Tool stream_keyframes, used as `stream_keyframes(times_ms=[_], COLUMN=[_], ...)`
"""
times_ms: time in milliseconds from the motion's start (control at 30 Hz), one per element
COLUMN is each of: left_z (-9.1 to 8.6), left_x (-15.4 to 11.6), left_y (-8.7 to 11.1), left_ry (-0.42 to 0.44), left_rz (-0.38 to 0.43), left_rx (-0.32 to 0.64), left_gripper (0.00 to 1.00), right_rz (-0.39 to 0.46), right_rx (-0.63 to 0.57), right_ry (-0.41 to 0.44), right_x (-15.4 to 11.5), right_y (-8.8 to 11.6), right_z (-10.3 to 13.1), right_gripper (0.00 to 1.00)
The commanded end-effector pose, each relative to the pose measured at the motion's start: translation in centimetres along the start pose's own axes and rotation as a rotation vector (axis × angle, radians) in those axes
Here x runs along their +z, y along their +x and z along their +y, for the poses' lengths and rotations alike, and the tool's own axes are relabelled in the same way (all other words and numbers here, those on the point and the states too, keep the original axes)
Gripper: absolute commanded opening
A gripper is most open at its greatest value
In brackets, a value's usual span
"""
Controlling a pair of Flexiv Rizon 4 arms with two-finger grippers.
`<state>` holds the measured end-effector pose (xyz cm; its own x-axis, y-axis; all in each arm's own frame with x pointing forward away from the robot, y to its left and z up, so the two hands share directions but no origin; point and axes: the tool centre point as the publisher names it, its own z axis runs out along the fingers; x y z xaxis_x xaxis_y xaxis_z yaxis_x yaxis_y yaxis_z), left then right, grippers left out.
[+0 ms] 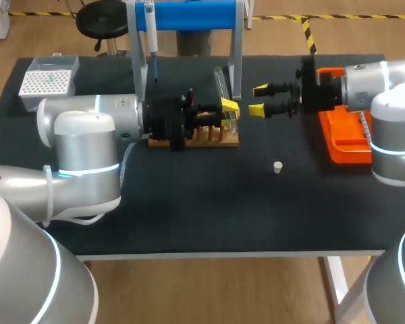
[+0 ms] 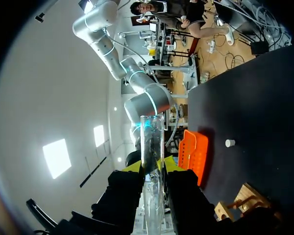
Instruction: Invert the test tube, pick up the pipette, mount the tip to pipette, aspirate from beaker and dispense into the tube, eject the tip, return the pipette, and cap with the stopper.
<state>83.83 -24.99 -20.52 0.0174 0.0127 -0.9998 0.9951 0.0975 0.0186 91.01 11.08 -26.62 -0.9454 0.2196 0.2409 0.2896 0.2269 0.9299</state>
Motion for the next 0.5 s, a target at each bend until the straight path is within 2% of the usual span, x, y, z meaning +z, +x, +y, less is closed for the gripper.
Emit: stream_keyframes(times_ms=[33, 500], left_z=[0.0, 0.0], left_x=[0.1, 0.1], left_y=[0.0, 0.0], left_ry=[-0.002, -0.002], left_rz=[0.001, 0.001], left_rx=[0.001, 0.001], left_gripper=[0.00, 0.00], right_rz=[-0.013, -0.083], right_rx=[-0.035, -0.168], right_ry=[0.007, 0.013], right_x=[0.9, 3.5], right_y=[-0.2, -1.3], right_z=[-0.5, -2.3], right_gripper=[1.00, 1.00])
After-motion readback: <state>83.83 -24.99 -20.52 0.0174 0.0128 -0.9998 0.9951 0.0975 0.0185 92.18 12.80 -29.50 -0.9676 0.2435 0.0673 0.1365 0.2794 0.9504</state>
